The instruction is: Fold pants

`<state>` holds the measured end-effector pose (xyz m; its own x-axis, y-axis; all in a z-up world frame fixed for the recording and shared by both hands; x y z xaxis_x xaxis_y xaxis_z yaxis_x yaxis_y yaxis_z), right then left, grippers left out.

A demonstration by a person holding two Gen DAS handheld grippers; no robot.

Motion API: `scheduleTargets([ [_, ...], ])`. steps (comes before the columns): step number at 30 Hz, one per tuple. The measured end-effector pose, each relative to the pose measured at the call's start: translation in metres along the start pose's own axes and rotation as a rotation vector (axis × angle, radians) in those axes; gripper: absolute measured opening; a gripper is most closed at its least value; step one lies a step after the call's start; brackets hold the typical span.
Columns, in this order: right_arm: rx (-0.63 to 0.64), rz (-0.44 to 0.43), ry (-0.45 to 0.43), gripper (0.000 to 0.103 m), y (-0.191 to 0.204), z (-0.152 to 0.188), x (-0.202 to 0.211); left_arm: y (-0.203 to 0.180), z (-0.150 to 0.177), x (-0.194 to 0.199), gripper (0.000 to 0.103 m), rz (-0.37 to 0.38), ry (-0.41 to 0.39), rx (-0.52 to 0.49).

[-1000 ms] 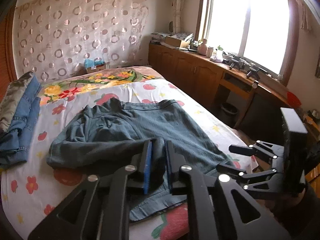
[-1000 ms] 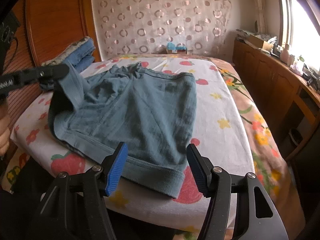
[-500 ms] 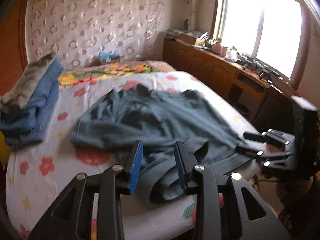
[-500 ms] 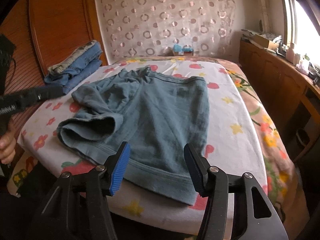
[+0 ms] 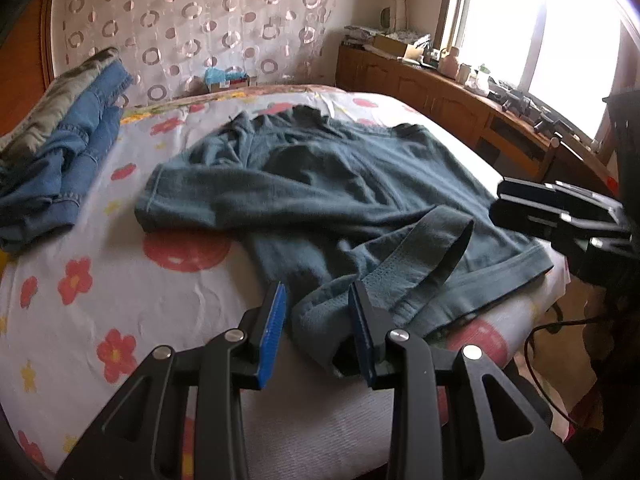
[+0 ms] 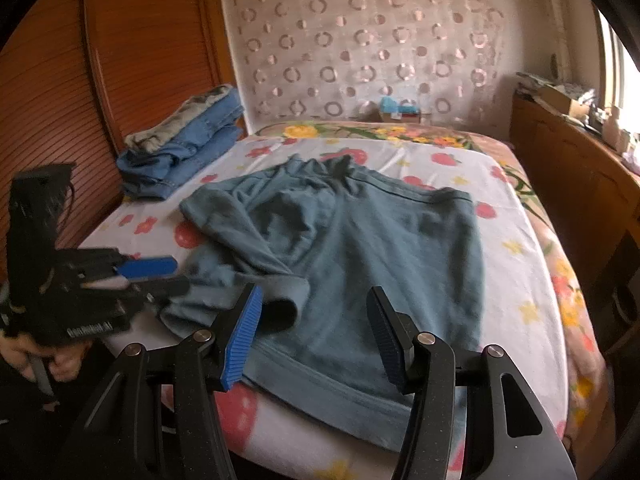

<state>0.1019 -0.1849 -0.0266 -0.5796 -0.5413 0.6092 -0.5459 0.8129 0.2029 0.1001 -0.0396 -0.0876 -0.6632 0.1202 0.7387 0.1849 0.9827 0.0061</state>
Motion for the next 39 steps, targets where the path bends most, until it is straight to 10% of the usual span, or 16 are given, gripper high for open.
scheduleTargets([
  [14,-0.022,-0.056,0.105,0.041,0.001,0.0,-0.046,0.01,0.008,-0.003,0.056,-0.013,-0.033,0.027],
  [20,-0.027,-0.091,0.122,0.013,0.0,0.004,-0.048,0.012,0.005,-0.001,0.056,0.0,-0.011,0.045],
  [39,-0.025,0.015,-0.112,0.004,-0.023,0.006,0.063,-0.024,-0.028,0.025,0.056,0.03,-0.082,-0.032],
])
Point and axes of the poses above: each gripper's, at about its wrist camera, not at the fingertips, and x roughly against the way its jaws point, y to its left, z to its underside, the point moved 1 cm from there along -x, roughly the way its jaws point, and after that the axes turned 10 degrees about -z, right-handed, at the moved point
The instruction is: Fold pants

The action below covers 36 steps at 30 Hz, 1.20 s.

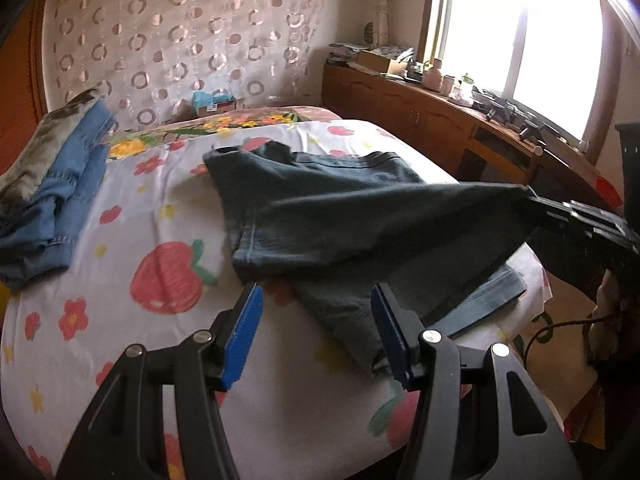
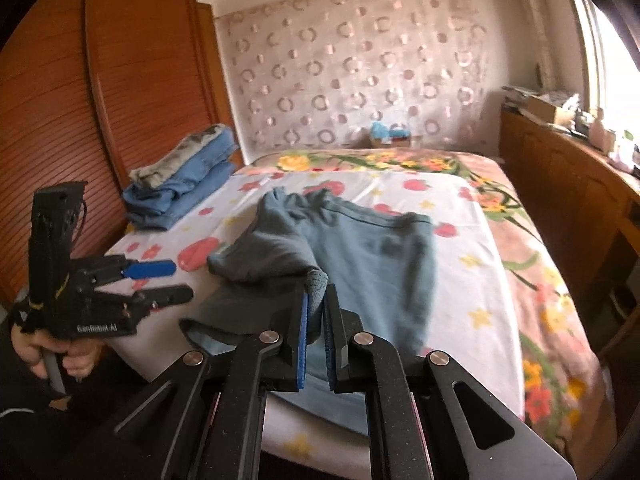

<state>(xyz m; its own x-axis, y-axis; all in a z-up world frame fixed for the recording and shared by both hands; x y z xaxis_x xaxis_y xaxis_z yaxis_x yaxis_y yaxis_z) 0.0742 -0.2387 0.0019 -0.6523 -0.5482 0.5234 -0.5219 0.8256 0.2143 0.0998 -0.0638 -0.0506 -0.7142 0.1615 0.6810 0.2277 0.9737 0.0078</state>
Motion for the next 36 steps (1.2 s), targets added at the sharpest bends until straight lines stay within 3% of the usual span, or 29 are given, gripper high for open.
scheduleTargets([
  [10,-0.083,0.063,0.005,0.005,-0.029,0.033,0.021,-0.018,-0.004,-0.01,0.056,0.008,0.018,-0.023],
  [25,-0.147,0.063,0.09,0.005,-0.048,0.063,0.013,-0.03,0.011,-0.03,0.056,-0.011,0.088,-0.065],
  [27,-0.141,0.065,0.09,0.01,-0.048,0.063,0.012,-0.028,0.012,-0.03,0.056,-0.007,0.092,-0.059],
  [31,-0.121,0.084,0.074,0.038,-0.045,0.056,0.018,-0.022,0.01,-0.022,0.056,-0.003,0.066,-0.04],
  [36,-0.086,0.082,0.049,0.04,-0.038,0.035,0.02,-0.003,0.001,-0.007,0.056,-0.023,0.027,-0.013],
])
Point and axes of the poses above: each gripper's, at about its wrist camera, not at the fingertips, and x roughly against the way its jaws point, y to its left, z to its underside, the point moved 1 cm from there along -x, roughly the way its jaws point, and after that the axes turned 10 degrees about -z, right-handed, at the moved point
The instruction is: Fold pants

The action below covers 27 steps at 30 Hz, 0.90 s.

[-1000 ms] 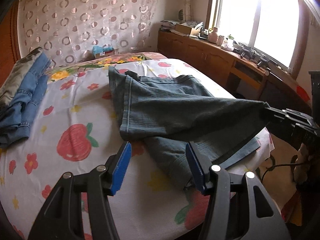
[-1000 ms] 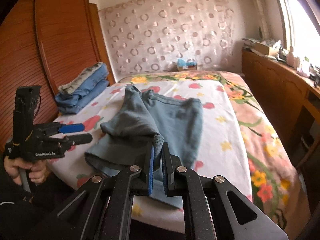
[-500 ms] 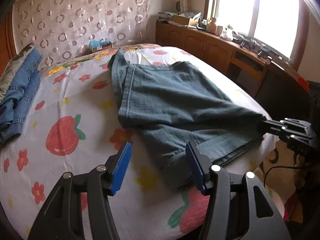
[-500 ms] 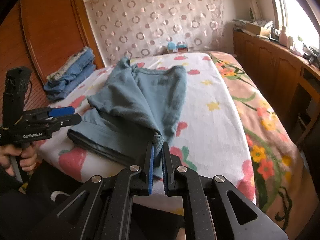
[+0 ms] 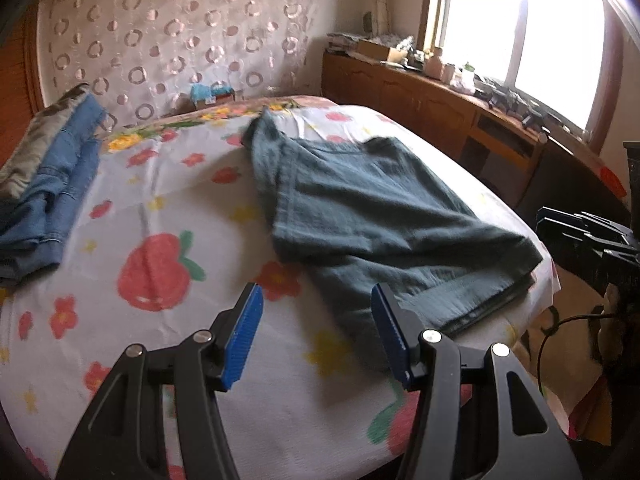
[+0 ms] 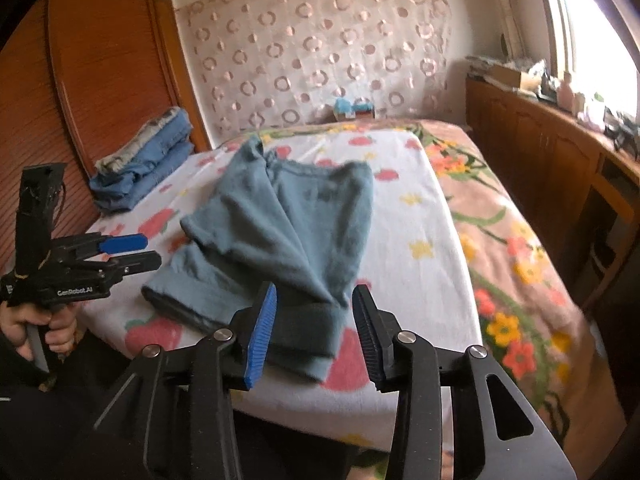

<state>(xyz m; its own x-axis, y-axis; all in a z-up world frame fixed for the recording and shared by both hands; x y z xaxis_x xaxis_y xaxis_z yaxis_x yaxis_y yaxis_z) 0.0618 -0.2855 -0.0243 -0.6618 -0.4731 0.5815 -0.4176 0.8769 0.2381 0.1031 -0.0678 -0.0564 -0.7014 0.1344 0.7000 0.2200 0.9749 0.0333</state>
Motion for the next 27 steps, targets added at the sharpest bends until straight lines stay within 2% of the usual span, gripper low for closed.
scheduleTargets([
  [9,0.084,-0.116,0.023,0.04,0.041,-0.041,-0.044,0.037,-0.015,0.011,0.056,-0.041,-0.039,0.022],
  [18,0.133,-0.218,0.135,0.04,0.077,-0.062,-0.112,0.062,-0.019,0.01,0.056,-0.044,-0.05,0.034],
  [27,0.209,-0.247,0.266,0.04,0.096,-0.066,-0.162,0.078,-0.019,-0.005,0.056,-0.038,-0.035,0.048],
])
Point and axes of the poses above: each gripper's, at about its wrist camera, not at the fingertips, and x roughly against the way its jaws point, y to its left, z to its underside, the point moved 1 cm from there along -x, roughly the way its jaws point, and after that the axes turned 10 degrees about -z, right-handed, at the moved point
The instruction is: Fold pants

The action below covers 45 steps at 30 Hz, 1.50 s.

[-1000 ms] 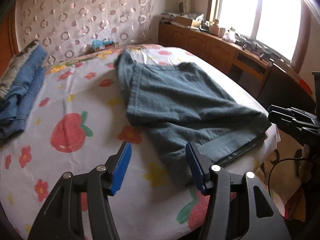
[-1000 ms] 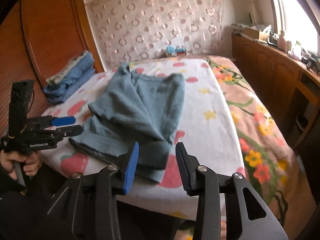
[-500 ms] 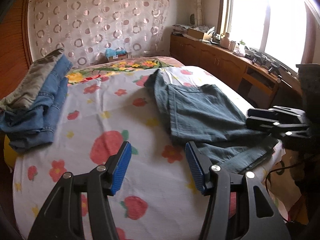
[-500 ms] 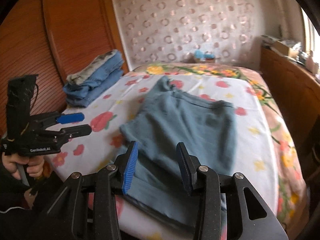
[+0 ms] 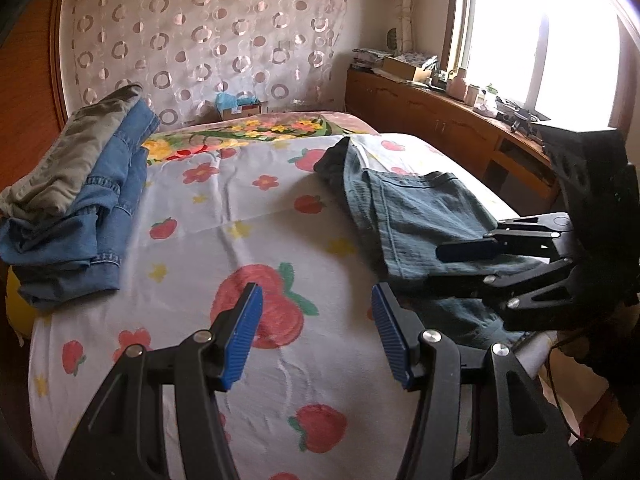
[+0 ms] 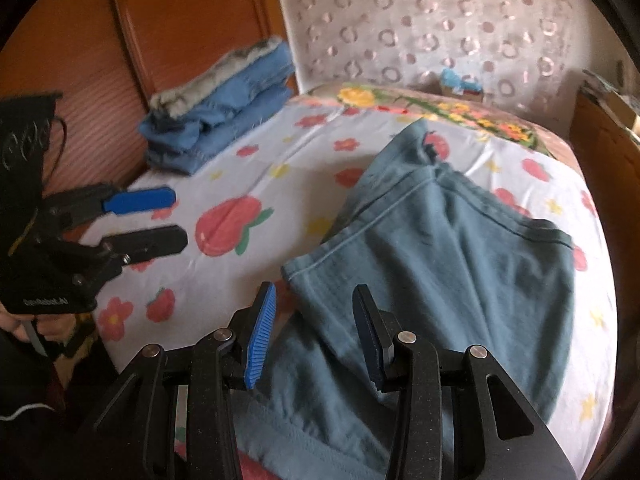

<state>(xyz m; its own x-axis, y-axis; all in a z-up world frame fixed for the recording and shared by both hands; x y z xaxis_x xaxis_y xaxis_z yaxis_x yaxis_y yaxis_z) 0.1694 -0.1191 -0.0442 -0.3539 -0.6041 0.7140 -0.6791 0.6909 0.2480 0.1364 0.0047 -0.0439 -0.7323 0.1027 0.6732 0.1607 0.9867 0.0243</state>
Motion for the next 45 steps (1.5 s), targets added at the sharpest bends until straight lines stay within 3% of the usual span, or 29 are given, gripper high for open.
scheduleTargets([
  [6,0.039,0.0,0.074,0.039,0.001,-0.006,-0.022,0.003,0.001,-0.006,0.056,0.007,0.013,0.003],
  [9,0.054,0.013,0.104,0.031,-0.001,-0.008,-0.031,0.004,0.002,-0.009,0.056,0.008,0.018,0.004],
  [12,0.067,0.027,0.108,0.007,-0.003,-0.01,-0.033,0.002,0.002,-0.011,0.056,0.01,0.026,0.001],
  [14,0.053,0.015,0.078,0.002,-0.008,-0.012,-0.026,0.0,0.003,-0.013,0.056,0.012,0.032,-0.004],
  [18,0.02,0.02,-0.005,0.002,-0.021,-0.021,-0.001,-0.007,0.0,-0.02,0.056,0.021,0.043,-0.015],
  [23,-0.004,0.092,-0.082,0.002,-0.053,-0.034,0.039,-0.018,-0.001,-0.03,0.056,0.035,0.061,-0.028],
  [31,-0.045,0.172,-0.08,0.002,-0.109,-0.037,0.063,-0.038,-0.004,-0.039,0.056,0.055,0.08,-0.051],
  [45,-0.078,0.262,-0.066,0.002,-0.17,-0.036,0.057,-0.067,-0.001,-0.045,0.056,0.073,0.109,-0.079],
])
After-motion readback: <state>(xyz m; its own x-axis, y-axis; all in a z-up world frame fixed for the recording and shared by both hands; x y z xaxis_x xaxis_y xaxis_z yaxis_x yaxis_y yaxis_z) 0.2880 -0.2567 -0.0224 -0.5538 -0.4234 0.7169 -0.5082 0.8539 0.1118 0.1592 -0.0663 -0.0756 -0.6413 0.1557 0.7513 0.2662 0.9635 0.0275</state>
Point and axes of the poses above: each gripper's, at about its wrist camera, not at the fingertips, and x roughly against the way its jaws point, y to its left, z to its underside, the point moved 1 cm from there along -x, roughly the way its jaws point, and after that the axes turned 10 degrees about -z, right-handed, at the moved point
